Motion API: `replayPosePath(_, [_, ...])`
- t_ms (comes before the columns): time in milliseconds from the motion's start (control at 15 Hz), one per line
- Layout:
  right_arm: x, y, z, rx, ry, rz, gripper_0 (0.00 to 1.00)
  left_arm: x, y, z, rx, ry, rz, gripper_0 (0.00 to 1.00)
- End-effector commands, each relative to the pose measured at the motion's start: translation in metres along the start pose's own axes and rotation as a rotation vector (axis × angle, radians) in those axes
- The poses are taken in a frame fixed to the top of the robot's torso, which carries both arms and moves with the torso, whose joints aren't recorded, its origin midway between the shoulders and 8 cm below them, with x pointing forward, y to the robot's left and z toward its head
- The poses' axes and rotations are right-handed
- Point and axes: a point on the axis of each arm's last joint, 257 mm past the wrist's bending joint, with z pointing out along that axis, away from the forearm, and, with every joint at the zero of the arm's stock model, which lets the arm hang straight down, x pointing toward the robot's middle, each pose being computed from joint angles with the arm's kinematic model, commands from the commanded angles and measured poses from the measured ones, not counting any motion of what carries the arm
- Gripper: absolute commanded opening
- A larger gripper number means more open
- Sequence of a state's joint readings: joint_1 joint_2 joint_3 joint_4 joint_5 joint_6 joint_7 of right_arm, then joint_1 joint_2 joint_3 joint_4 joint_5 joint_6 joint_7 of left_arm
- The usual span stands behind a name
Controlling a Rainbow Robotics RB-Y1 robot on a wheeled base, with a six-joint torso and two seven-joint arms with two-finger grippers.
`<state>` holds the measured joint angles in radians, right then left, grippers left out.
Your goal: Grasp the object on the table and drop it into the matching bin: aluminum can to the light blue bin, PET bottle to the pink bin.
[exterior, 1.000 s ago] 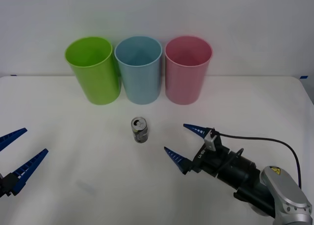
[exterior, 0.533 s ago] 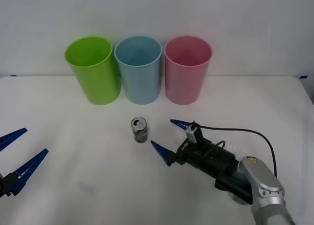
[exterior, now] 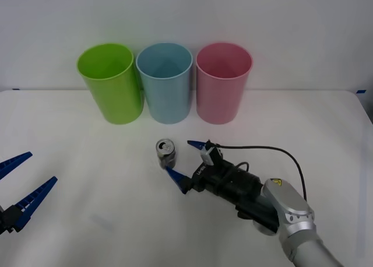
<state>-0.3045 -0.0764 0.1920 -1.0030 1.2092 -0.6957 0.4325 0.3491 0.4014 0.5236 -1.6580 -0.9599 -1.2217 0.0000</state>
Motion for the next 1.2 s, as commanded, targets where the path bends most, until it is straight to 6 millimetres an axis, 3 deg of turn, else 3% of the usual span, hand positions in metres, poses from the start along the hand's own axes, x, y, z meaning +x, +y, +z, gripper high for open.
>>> replayPosePath(67, [-0.004,0.010,0.013,-0.006,0.007,-0.008,1.00,0.000,0.000,0.000,0.000,0.000,0.000,1.00])
replayPosePath(600, [-0.011,0.028,0.043,0.008,0.031,-0.029,1.00,0.000,0.000,0.000,0.000,0.000,0.000,1.00])
replayPosePath(1067, [-0.011,0.029,0.045,0.012,0.037,-0.032,1.00,0.000,0.000,0.000,0.000,0.000,0.000,1.00])
replayPosePath(1133, [-0.011,0.030,0.045,0.009,0.037,-0.034,0.28,0.000,0.000,0.000,0.000,0.000,0.000,1.00])
replayPosePath(1200, [-0.010,0.029,0.044,0.009,0.038,-0.040,0.00,0.000,0.000,0.000,0.000,0.000,0.000,1.00])
